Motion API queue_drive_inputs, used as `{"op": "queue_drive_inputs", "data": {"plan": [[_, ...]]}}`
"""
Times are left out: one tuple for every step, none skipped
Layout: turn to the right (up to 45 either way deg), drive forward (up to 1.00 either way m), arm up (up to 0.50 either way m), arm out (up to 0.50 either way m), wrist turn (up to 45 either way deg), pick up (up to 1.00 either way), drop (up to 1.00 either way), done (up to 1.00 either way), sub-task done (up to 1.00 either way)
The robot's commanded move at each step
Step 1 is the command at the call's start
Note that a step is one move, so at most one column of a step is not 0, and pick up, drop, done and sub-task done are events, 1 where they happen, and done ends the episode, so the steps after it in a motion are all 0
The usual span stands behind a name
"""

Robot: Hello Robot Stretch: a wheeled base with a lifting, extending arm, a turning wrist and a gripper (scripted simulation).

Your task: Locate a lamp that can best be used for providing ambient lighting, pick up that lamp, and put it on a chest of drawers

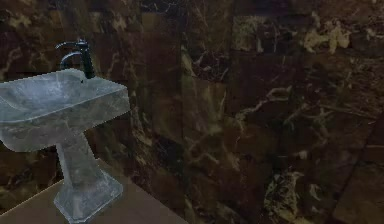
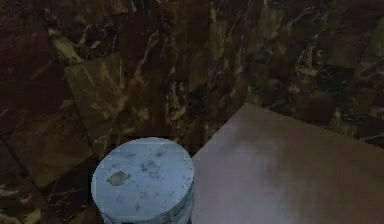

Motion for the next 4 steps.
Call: {"op": "queue_drive_inputs", "data": {"plan": [[-18.0, 0.00, 0.00, 0.00, 0.0, 0.00, 0.00, 0.00, 0.00], [-3.0, 0.00, 0.00, 0.00, 0.0, 0.00, 0.00, 0.00, 0.00], [42.0, 0.00, 0.00, 0.00, 0.0, 0.00, 0.00, 0.00, 0.00], [0.0, 0.20, 0.00, 0.00, 0.0, 0.00, 0.00, 0.00, 0.00]]}}
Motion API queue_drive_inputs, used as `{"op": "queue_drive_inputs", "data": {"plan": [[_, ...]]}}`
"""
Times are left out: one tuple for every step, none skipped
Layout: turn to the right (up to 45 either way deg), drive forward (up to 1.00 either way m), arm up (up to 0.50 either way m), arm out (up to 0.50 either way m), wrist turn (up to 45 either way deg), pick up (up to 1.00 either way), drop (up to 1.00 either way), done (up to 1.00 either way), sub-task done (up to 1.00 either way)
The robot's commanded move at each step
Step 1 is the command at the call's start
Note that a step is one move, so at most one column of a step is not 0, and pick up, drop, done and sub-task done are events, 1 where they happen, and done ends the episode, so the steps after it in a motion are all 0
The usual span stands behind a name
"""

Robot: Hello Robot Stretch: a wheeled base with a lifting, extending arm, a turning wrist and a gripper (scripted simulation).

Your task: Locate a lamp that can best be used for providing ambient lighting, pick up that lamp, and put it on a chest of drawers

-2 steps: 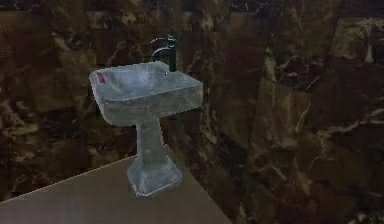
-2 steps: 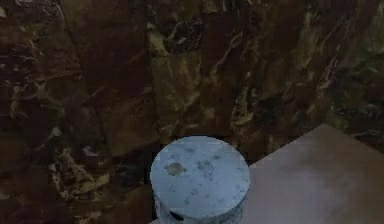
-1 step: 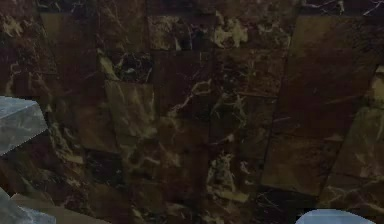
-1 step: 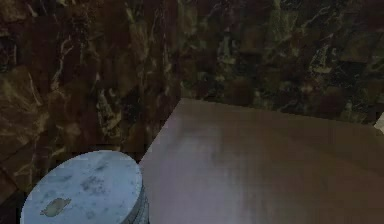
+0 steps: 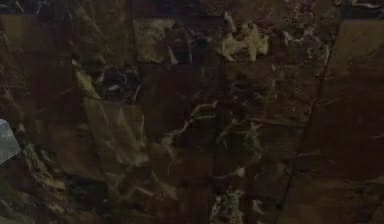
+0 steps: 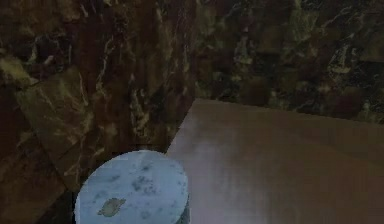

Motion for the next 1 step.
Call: {"op": "queue_drive_inputs", "data": {"plan": [[-21.0, 0.00, 0.00, 0.00, 0.0, 0.00, 0.00, 0.00, 0.00]]}}
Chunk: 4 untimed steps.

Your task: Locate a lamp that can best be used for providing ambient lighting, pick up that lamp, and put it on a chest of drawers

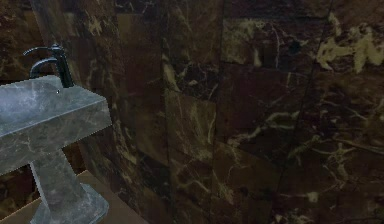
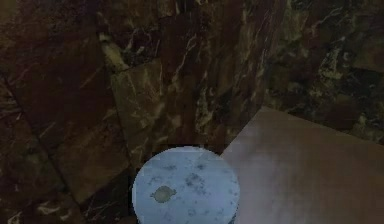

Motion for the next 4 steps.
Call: {"op": "queue_drive_inputs", "data": {"plan": [[0.0, 0.00, 0.50, 0.00, 0.0, 0.00, 0.00, 0.00, 0.00], [0.0, 0.00, 0.34, 0.00, 0.0, 0.00, 0.00, 0.00, 0.00], [0.0, 0.00, 0.00, 0.14, 0.0, 0.00, 0.00, 0.00, 0.00], [0.0, 0.00, 0.00, 0.00, 45.0, 0.00, 0.00, 0.00, 0.00]]}}
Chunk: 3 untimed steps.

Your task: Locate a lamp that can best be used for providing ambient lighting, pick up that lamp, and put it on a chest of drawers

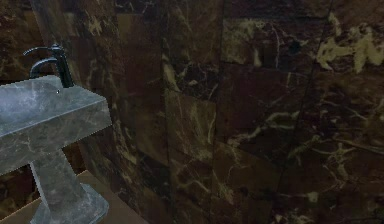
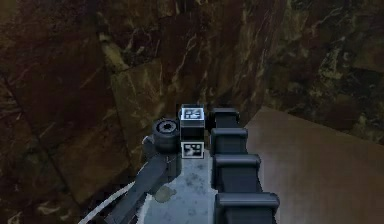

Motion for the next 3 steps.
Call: {"op": "queue_drive_inputs", "data": {"plan": [[0.0, 0.00, 0.00, 0.00, 45.0, 0.00, 0.00, 0.00, 0.00], [0.0, 0.00, 0.00, 0.00, 45.0, 0.00, 0.00, 0.00, 0.00], [0.0, 0.00, 0.00, 0.00, 24.0, 0.00, 0.00, 0.00, 0.00]]}}
